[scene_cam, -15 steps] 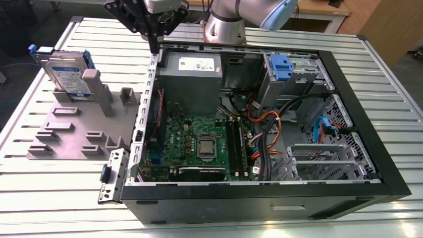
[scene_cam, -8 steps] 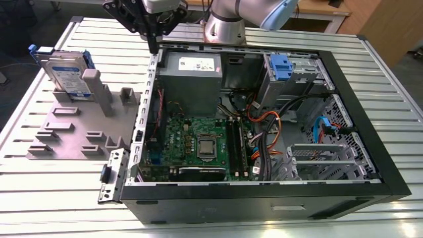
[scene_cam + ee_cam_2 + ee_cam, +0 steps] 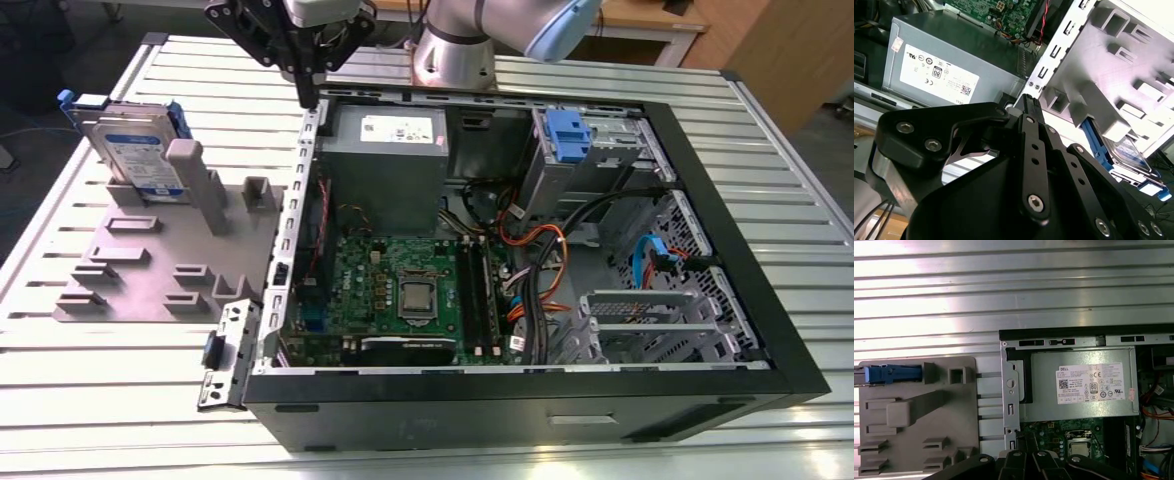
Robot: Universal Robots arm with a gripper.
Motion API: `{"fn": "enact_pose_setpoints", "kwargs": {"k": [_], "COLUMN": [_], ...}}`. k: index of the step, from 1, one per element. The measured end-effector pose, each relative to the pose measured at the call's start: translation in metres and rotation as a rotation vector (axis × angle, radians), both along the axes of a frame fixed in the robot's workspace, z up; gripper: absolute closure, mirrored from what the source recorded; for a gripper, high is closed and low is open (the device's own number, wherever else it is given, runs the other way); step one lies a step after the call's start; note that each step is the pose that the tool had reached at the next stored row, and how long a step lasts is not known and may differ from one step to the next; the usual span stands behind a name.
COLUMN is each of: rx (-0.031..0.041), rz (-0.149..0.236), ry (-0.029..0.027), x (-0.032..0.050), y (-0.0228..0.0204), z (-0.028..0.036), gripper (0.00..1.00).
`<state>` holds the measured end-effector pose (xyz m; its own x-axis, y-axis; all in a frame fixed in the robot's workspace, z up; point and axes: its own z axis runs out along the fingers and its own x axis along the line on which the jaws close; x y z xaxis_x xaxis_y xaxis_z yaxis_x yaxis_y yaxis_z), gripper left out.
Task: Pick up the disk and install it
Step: 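Reach for the disk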
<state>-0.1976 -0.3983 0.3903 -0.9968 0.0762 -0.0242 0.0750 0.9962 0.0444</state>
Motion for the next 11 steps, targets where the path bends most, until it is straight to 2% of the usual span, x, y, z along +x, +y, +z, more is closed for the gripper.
{"fn": "enact_pose_setpoints", "kwargs": {"k": [11], "rx": [-0.0001], "rz": [0.000], "ry": [0.0000], "x": [-0.0040], "y": [0.0000], "z": [0.0000], "gripper": [0.89]}}
